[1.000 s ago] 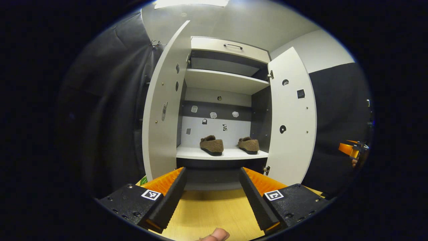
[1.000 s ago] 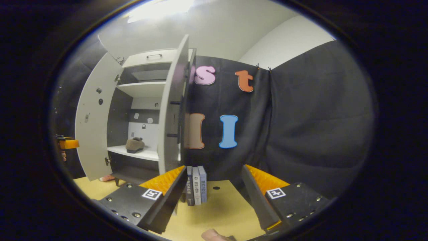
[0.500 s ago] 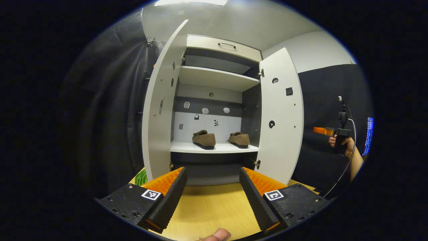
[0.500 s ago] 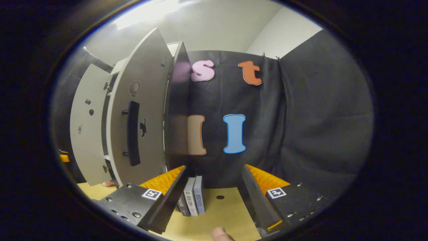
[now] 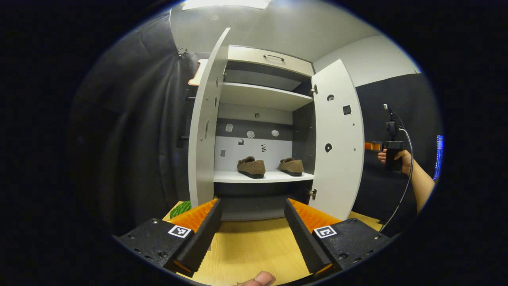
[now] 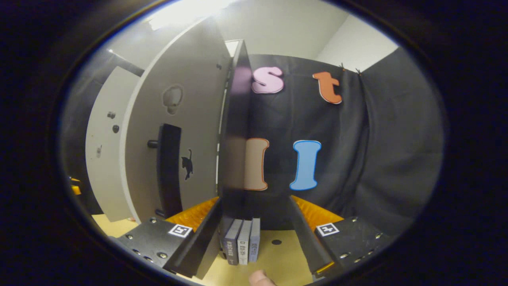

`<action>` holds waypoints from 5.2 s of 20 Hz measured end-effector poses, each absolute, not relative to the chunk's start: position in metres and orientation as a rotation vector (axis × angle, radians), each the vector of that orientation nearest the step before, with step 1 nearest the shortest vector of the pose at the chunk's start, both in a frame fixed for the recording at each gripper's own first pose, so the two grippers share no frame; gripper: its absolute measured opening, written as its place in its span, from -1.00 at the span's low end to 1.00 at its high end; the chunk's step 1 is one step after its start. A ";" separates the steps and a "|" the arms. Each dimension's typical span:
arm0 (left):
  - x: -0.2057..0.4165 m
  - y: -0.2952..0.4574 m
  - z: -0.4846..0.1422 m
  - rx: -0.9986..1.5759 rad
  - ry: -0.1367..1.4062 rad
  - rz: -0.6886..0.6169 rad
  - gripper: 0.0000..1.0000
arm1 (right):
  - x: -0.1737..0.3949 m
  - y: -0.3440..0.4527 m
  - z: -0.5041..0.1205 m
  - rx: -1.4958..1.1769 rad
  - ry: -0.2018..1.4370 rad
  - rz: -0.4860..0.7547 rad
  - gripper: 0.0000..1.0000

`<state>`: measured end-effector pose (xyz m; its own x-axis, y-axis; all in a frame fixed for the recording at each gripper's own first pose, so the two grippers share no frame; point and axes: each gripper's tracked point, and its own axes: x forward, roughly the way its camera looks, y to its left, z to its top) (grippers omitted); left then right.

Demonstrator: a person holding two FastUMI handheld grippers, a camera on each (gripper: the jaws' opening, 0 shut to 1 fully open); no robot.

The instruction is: Grab one shoe with the right hand and put it into the shoe cabinet, grab the other shoe with the left hand and put it into the shoe cabinet; then close the right door with the right hand and the left door with the left hand.

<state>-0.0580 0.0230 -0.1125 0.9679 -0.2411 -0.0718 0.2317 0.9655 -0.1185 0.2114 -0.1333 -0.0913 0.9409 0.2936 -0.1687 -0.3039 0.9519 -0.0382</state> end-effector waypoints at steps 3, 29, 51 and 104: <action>-0.057 0.025 -0.110 -0.126 0.065 -0.250 0.93 | 0.206 -0.113 -0.079 -0.056 0.134 0.297 0.75; -0.058 0.058 -0.115 -0.121 0.082 -0.209 0.92 | 0.175 0.019 -0.085 -0.030 0.094 0.334 0.92; -0.007 0.267 -0.103 -0.121 0.126 0.100 0.92 | 0.074 0.034 -0.095 0.053 0.073 0.424 0.92; 0.120 0.031 -0.020 -0.083 0.165 -0.187 0.90 | -0.019 0.017 -0.086 0.053 0.065 0.279 0.92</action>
